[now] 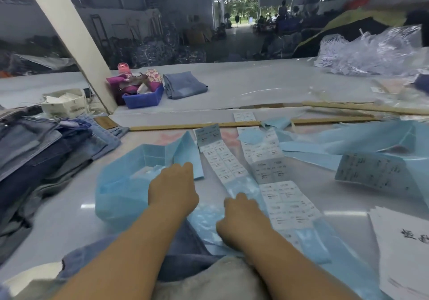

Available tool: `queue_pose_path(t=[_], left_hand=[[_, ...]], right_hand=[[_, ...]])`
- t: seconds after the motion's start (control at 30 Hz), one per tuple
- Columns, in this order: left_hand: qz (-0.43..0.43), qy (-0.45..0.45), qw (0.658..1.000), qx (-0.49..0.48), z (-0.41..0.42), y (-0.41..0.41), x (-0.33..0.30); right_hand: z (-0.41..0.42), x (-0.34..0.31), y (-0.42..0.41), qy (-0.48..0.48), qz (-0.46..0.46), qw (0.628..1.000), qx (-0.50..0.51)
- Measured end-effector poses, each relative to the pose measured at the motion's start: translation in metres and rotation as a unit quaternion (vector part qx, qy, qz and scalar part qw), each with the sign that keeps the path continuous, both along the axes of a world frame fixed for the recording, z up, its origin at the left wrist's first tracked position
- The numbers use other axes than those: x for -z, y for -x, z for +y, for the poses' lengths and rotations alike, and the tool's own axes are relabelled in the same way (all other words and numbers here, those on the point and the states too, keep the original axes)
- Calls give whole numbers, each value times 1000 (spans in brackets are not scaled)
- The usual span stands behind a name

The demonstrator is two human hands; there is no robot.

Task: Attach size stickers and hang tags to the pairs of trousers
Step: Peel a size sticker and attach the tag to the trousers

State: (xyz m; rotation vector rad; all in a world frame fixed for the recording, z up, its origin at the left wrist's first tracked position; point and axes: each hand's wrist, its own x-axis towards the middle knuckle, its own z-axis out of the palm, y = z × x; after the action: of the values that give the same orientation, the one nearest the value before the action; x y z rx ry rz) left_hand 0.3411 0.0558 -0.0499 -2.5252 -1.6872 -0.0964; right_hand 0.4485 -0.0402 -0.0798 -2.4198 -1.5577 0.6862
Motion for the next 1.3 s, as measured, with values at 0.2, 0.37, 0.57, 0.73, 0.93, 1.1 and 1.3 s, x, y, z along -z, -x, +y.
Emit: queue_pose_path(t=[0.2, 0.37, 0.57, 0.73, 0.93, 1.1, 1.3], left_hand=[[11, 132, 988, -78, 17, 14, 14], [-24, 216, 975, -54, 18, 19, 21], [-228, 153, 961, -21, 22, 19, 11], [-369, 50, 928, 3, 17, 10, -3], [-408, -15, 911, 58, 11, 8, -11], [-307, -106, 915, 240, -10, -2, -20], [-36, 162, 968, 187, -17, -12, 5]], right_hand=[[3, 13, -8, 74, -53, 995, -49], [3, 13, -5, 1, -40, 996, -79], [2, 14, -2, -29, -45, 993, -109], [1, 10, -5, -76, -70, 992, -67], [2, 0, -13, -250, 113, 960, 61], [3, -9, -24, -386, 292, 856, 181], [-2, -22, -30, -451, 376, 786, 195]])
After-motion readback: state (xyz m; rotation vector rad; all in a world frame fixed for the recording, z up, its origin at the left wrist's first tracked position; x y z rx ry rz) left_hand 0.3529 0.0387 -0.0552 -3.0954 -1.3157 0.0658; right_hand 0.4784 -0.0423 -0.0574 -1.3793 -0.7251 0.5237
